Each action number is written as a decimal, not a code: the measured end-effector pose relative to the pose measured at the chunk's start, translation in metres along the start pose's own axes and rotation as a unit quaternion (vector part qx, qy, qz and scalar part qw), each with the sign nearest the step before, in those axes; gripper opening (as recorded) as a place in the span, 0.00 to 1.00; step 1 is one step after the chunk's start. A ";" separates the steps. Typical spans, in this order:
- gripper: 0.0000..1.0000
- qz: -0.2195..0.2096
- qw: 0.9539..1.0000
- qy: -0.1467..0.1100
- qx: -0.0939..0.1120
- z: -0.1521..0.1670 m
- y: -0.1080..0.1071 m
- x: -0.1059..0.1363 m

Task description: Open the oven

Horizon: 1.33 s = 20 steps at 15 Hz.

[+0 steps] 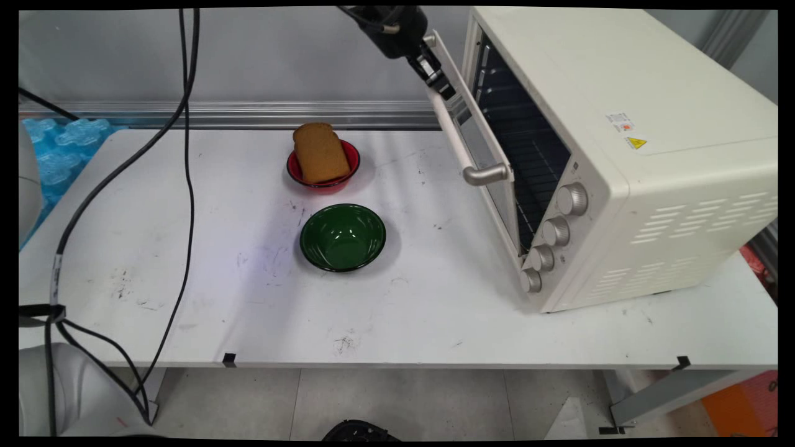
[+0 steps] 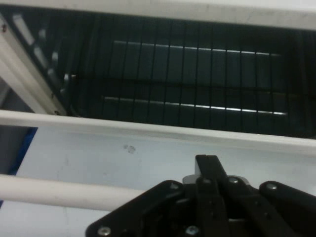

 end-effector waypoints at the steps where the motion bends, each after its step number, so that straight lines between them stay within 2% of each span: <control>1: 0.00 0.000 1.000 0.001 0.001 0.001 -0.001 -0.002; 8: 0.00 0.003 1.000 -0.002 0.003 0.005 -0.003 -0.033; 20: 0.00 0.002 1.000 -0.015 -0.002 0.011 0.005 -0.084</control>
